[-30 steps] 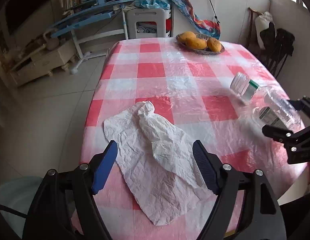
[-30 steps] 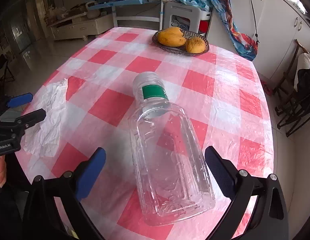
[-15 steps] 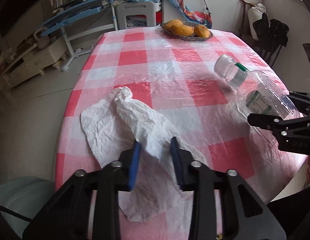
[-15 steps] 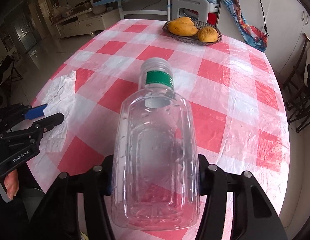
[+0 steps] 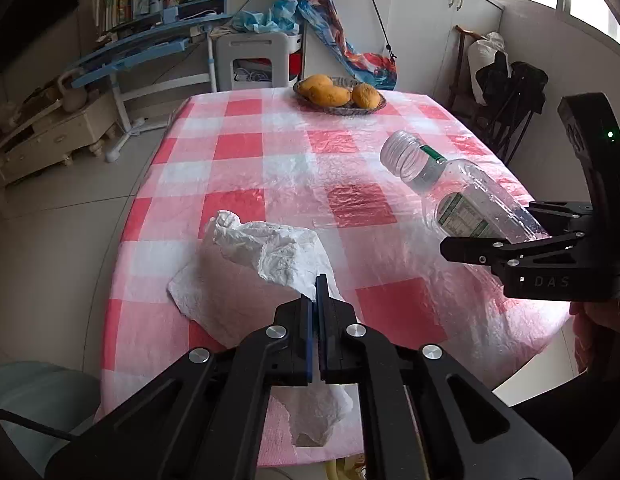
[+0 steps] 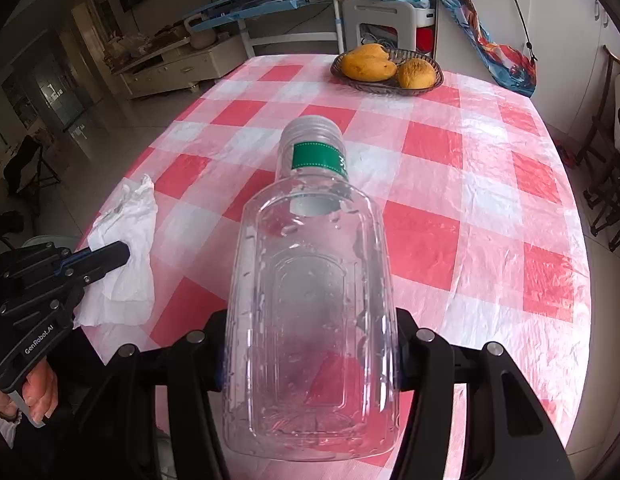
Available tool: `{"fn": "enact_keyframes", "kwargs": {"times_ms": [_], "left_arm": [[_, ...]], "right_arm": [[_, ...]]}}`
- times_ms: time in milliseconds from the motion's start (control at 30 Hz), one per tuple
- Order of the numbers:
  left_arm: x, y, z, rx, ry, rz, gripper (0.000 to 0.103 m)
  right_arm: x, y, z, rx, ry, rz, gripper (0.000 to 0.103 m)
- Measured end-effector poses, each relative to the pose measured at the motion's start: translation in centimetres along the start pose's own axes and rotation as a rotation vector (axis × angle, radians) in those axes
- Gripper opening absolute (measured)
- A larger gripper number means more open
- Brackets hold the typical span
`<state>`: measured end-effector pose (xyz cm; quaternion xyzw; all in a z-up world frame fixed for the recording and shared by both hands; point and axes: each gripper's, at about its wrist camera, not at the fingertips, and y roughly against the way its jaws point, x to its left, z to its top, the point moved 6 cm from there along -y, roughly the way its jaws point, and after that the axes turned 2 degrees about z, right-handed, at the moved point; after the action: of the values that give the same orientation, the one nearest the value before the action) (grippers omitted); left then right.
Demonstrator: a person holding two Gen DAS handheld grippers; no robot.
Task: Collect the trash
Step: 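Carry the tissue and bottle over the yellow basin and open both tools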
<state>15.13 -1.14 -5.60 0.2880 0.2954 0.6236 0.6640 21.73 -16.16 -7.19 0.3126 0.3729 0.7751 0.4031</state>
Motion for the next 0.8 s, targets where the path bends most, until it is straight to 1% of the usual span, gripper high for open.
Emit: {"fn": "enact_keyframes", "kwargs": {"times_ms": [100,367,467,600,800], "left_arm": [[-0.2,1.0,0.0,-0.031,0.008,-0.013,0.003],[-0.4,3.0,-0.7,-0.07,0.021,-0.035,0.003],[-0.6,3.8,-1.0,-0.083,0.026,-0.068,0.003],[-0.8,5.2,-1.5,-0.104,0.048,-0.128,0.003],[-1.1,6.5,-2.9,-0.105,0.04,-0.136,0.003]], "right_arm": [[0.0,0.6,-0.1,-0.014,-0.004,0.006,0.055],[0.0,2.3,-0.7,-0.054,-0.035,0.027,0.055],[0.1,2.9,-1.2,-0.068,-0.055,0.041,0.055],[1.0,3.9,-2.3,-0.09,-0.063,0.061,0.055],[2.8,5.4,-4.0,-0.122,-0.077,0.098,0.055]]}}
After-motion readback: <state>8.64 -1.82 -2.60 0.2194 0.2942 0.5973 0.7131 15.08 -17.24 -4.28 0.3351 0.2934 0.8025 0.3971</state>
